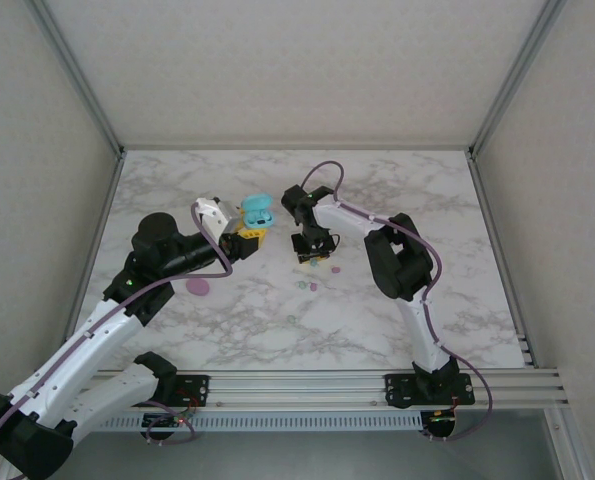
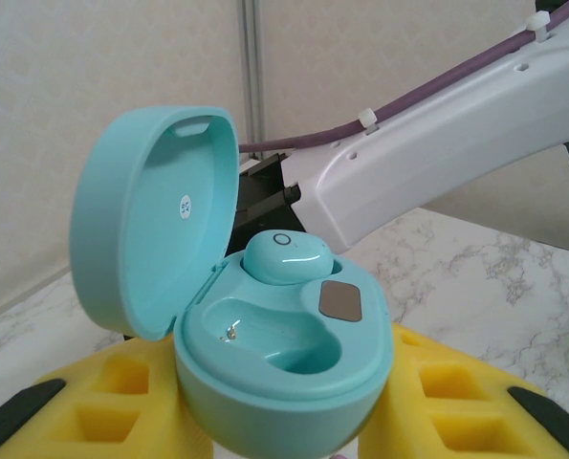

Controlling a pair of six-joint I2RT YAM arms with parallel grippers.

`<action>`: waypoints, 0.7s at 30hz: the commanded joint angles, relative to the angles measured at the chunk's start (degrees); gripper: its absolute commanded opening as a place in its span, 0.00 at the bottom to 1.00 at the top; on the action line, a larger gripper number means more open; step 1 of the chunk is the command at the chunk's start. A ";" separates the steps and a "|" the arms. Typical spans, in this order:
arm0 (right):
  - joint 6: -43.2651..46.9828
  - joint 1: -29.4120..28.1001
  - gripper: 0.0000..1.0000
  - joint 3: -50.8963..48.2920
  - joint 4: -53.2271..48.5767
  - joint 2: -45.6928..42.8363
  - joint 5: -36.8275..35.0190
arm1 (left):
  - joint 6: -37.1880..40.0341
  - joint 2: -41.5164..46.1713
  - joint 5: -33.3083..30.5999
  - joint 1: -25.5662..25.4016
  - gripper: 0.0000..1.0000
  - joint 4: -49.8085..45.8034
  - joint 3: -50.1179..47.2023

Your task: Insert wireless bluetooth earbuds into charging case

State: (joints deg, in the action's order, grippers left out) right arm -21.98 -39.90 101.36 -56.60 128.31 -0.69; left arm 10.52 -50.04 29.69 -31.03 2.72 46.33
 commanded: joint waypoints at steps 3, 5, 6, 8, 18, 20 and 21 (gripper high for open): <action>-1.73 -0.84 0.33 -0.12 -3.41 -1.49 -2.22 | 0.24 -0.28 1.07 -0.40 0.28 1.15 1.30; -1.63 -1.29 0.33 0.09 -3.88 -2.44 -3.34 | 0.35 -0.23 0.99 -0.41 0.29 0.98 1.40; -1.72 -1.32 0.34 -0.38 -3.18 -3.15 -3.32 | 0.36 -0.21 0.93 -0.40 0.29 0.89 1.40; -1.59 -1.32 0.34 -0.30 -2.70 -3.42 -3.95 | 0.29 -0.31 0.98 -0.35 0.28 1.13 1.32; -1.09 -1.23 0.32 0.77 -2.57 -0.52 -3.03 | 0.28 -0.56 0.98 -0.37 0.29 0.71 1.84; -1.12 -1.23 0.30 0.77 -2.25 -0.26 -2.65 | 0.21 -0.67 1.00 -0.35 0.29 0.71 1.84; -1.09 -1.23 0.29 0.92 -2.20 -0.01 -2.57 | 0.24 -0.71 1.07 -0.42 0.29 0.71 1.84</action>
State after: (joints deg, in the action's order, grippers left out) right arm -22.57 -40.66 101.30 -57.89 127.74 -3.01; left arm 10.55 -50.70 29.69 -31.03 2.70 46.39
